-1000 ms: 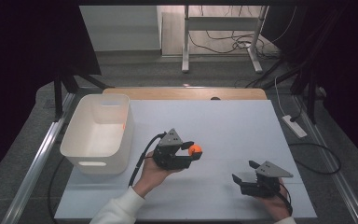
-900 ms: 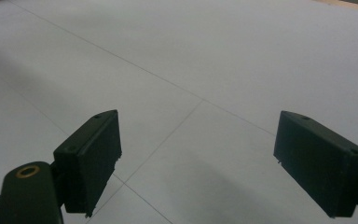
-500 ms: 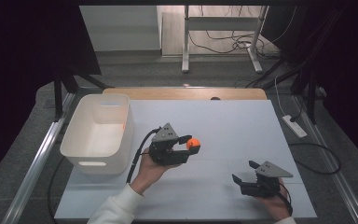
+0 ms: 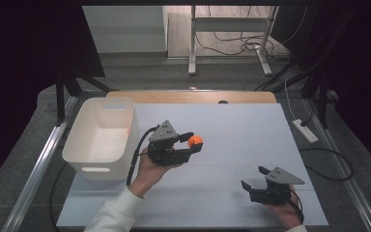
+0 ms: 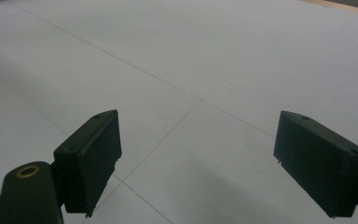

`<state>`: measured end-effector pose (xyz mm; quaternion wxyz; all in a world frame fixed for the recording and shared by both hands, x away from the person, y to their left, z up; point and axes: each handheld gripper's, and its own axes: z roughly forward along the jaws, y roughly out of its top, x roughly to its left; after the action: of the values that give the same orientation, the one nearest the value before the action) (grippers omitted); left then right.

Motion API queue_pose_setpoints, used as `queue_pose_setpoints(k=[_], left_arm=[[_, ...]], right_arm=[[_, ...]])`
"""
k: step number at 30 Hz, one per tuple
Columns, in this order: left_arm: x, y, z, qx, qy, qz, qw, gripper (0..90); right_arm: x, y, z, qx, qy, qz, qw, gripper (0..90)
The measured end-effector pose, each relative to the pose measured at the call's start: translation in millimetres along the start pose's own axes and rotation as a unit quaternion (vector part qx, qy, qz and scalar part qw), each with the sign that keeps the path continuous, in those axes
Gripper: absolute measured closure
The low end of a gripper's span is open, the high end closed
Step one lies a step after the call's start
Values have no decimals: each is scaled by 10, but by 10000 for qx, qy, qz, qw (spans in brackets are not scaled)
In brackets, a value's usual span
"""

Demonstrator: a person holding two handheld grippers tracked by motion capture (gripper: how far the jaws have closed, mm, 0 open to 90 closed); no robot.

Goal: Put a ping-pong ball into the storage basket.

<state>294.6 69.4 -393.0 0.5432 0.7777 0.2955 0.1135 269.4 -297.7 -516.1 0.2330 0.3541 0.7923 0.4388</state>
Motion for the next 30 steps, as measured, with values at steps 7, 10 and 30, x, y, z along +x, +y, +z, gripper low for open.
queue_pose_setpoints(k=[7, 10, 30], left_arm=[[64, 62, -61, -108, 45, -59, 9999, 510], [70, 75, -70, -95, 72, -42, 9999, 510], [213, 219, -202, -306, 232, -154, 9991, 510]], right_arm=[[-2, -1, 3, -3, 9, 0, 10000, 148], [1, -1, 4, 8, 5, -11, 10000, 148], [-3, -5, 0, 16, -14, -1, 10000, 149]])
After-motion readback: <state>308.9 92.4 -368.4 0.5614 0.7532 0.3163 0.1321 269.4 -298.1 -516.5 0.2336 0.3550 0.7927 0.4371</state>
